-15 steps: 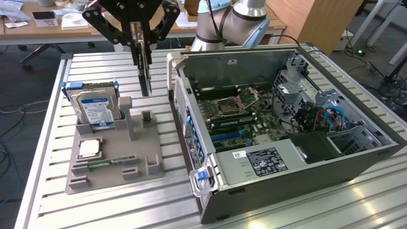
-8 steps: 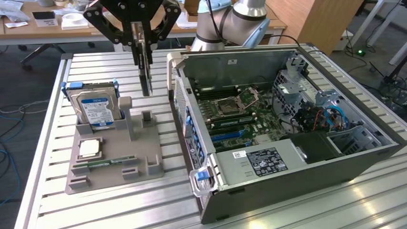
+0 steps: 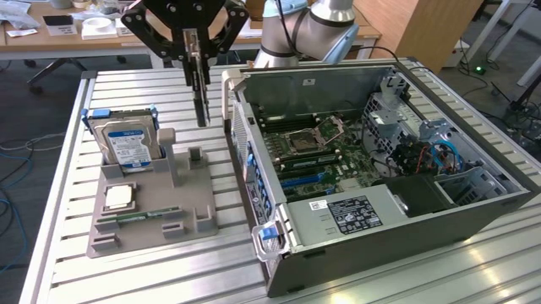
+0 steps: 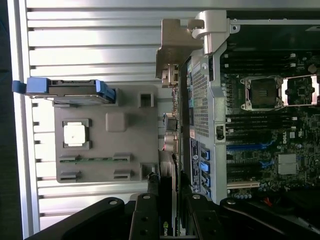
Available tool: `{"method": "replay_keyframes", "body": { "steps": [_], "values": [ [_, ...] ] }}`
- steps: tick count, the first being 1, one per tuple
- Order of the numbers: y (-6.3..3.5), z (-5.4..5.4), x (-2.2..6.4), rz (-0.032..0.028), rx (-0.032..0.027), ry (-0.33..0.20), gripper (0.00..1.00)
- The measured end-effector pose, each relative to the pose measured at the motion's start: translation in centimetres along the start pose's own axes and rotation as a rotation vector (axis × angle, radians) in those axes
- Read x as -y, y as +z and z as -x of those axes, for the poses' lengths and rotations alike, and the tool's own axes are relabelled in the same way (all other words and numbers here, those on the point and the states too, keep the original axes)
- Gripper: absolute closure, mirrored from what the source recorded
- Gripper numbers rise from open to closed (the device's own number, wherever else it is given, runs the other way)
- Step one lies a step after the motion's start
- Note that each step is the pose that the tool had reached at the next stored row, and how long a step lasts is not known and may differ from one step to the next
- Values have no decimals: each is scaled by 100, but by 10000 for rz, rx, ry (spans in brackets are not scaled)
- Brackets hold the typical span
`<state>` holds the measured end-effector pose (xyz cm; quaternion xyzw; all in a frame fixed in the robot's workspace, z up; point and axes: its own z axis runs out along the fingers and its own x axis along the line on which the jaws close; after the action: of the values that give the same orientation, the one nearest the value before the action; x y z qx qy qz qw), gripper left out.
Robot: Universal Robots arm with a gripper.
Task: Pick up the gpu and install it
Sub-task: 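Pick up the gpu and move the gpu toward the slot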
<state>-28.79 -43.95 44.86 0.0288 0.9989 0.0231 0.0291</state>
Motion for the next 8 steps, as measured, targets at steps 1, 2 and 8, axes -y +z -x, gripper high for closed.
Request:
{"method": "replay_keyframes", "body": {
  "steps": [1, 2, 8],
  "values": [
    [1, 14, -1, 2, 1, 1, 74],
    [2, 30, -3, 3, 0, 0, 74],
    [7, 133, -14, 25, -2, 3, 74]
  ]
}}
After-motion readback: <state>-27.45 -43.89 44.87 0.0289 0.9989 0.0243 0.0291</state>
